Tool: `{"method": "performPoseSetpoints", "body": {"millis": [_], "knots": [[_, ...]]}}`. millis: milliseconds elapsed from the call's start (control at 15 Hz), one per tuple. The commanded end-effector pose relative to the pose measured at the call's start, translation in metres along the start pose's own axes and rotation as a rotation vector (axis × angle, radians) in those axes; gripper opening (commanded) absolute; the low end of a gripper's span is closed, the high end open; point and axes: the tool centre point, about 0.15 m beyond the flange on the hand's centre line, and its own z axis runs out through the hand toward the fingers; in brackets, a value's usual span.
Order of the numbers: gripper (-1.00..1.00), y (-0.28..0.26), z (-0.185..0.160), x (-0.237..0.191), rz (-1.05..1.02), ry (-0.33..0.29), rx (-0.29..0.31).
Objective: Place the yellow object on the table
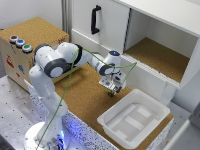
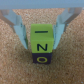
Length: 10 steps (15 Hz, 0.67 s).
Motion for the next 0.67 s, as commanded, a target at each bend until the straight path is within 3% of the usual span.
{"method": "performPoseSetpoints", "body": {"millis": [0,333,600], "knots": [[-1.0,-0.014,-0.031,0.001,0.0,0.042,-0.035],[-1.0,-0.051,-0.075,-0.007,-0.024,0.11,-0.034],[-1.0,-0.099,-0.082,-0.011,-0.042,0.105,-0.014]]}}
